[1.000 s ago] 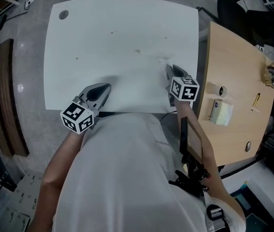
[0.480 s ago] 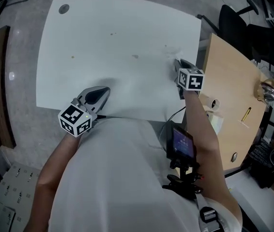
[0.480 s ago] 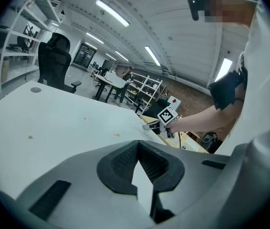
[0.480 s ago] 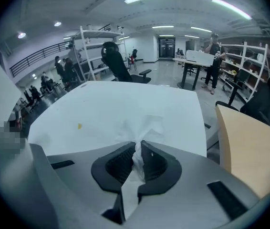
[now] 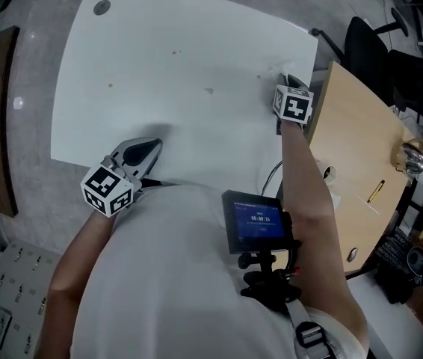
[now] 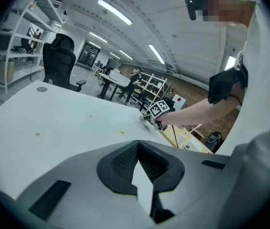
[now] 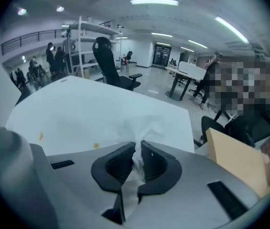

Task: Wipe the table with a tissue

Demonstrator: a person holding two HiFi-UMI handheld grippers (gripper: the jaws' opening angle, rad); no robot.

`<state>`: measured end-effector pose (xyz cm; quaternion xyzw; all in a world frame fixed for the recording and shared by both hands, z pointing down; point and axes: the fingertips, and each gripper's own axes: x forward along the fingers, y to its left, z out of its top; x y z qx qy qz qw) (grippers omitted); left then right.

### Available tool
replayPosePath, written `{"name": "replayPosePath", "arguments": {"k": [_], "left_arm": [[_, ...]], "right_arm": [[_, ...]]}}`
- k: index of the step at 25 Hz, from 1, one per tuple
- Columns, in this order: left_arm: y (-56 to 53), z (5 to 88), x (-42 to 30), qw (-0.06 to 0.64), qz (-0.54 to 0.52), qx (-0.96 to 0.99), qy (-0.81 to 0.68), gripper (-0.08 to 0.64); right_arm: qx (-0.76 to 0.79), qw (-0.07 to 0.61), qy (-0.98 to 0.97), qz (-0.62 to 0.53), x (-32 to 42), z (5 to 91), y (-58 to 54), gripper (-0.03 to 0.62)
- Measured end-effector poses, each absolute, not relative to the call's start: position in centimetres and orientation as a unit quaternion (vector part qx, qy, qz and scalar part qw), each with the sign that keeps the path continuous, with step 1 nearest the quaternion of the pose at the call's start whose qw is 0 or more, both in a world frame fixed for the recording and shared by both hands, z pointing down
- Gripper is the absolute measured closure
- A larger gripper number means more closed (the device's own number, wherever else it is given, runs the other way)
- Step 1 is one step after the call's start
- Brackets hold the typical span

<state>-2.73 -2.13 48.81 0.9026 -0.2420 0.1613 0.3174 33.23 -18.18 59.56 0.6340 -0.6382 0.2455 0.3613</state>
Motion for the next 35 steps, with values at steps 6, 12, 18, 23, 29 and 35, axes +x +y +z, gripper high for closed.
{"name": "replayPosePath", "arguments": {"k": [6,12,18,23,29,35], "left_arm": [[-1.9,49.1,-3.6,0.325,0.161,0.897,-0.253,0.554],[-2.1,49.5,-3.3,0.329,0.156,0.896,-0.254,0.554],[-1.7,49.6,-3.3,0.332,0.156,0.895,-0.253,0.554],[-1.6,49.8,-3.5,0.334,0.155,0.894,-0.254,0.554],[-1.6,49.8,-3.7,0.332,0.153,0.895,-0.255,0.554],[-1.2,49.5,-3.8,0.331,0.153,0.896,-0.252,0.554]], "right_arm": [[0.607,0.431,-0.643,0.179,31.6,60.9,-18.9,0.563],[0.556,0.496,-0.658,0.113,30.2,60.8,-18.5,0.563],[0.529,0.531,-0.658,0.072,27.8,61.0,-18.4,0.565],[0.501,0.553,-0.665,0.036,26.8,60.9,-18.2,0.565],[0.467,0.571,-0.675,0.004,25.7,61.1,-17.1,0.565],[0.427,0.593,-0.683,-0.004,24.6,61.4,-15.8,0.565]]}}
